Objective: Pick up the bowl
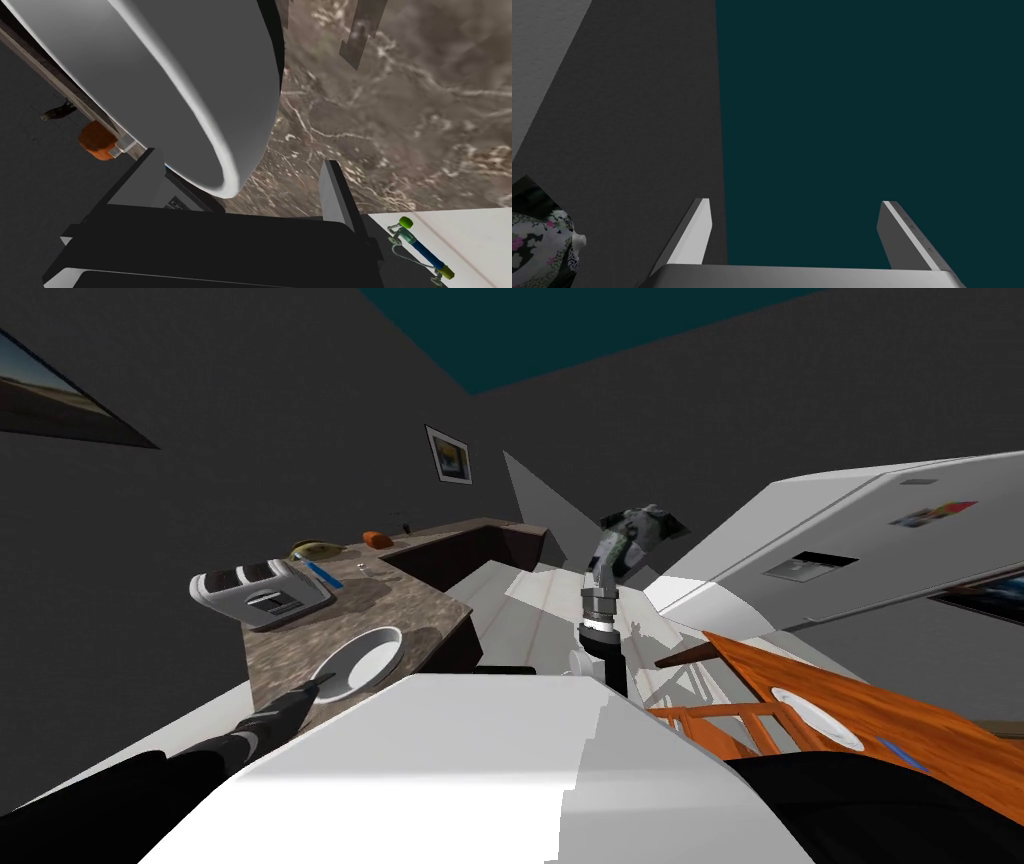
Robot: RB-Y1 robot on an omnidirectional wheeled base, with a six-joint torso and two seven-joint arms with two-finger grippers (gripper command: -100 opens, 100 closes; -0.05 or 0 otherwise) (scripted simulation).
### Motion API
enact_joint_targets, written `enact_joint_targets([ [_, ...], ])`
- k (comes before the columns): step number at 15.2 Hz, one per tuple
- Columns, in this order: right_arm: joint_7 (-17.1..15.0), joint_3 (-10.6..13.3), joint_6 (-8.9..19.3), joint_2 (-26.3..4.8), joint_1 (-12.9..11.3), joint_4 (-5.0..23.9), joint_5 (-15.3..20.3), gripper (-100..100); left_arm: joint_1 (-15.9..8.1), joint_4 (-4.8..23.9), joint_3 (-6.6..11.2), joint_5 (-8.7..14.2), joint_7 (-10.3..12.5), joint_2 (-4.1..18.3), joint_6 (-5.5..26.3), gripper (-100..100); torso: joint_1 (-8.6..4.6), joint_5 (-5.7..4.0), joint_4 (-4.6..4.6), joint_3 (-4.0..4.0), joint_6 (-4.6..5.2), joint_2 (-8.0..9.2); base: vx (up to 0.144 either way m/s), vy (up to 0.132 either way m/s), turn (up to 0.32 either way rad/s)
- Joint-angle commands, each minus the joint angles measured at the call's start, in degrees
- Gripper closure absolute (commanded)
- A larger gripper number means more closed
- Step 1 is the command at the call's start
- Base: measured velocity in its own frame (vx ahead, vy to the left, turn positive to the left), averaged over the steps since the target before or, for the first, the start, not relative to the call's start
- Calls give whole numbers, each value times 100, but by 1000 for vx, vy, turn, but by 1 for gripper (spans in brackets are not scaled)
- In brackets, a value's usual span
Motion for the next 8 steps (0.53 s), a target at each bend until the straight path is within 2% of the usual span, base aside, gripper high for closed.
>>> enact_joint_targets([
  [1,0,0,0,0,0,0,0,0,54,-27,59,58,-9,-4,169,-100,0,0,0,0,0,0,40,-10,-31],
  [2,0,0,0,0,0,0,0,0,177,-16,194,233,-65,0,381,-100,1,0,0,1,-1,2,56,-16,-87],
  [3,0,0,0,0,0,0,0,0,177,-16,194,233,-65,0,439,-100,0,0,0,0,0,0,61,-19,-87],
  [4,0,0,0,0,0,0,0,0,294,-6,321,399,-118,2,582,-100,-1,0,0,-1,0,-2,64,-25,-101],
  [6,0,0,0,0,0,0,0,0,294,-6,321,399,-118,2,696,-100,-2,-1,-1,-3,0,-5,55,-15,-62],
  [7,0,0,0,0,0,0,0,0,404,3,441,556,-167,2,892,-100,0,0,-1,-1,-1,-2,50,-12,-65],
  [8,0,0,0,0,0,0,0,0,404,3,441,556,-167,2,939,-100,0,0,0,-1,0,-1,53,-11,-77],
])
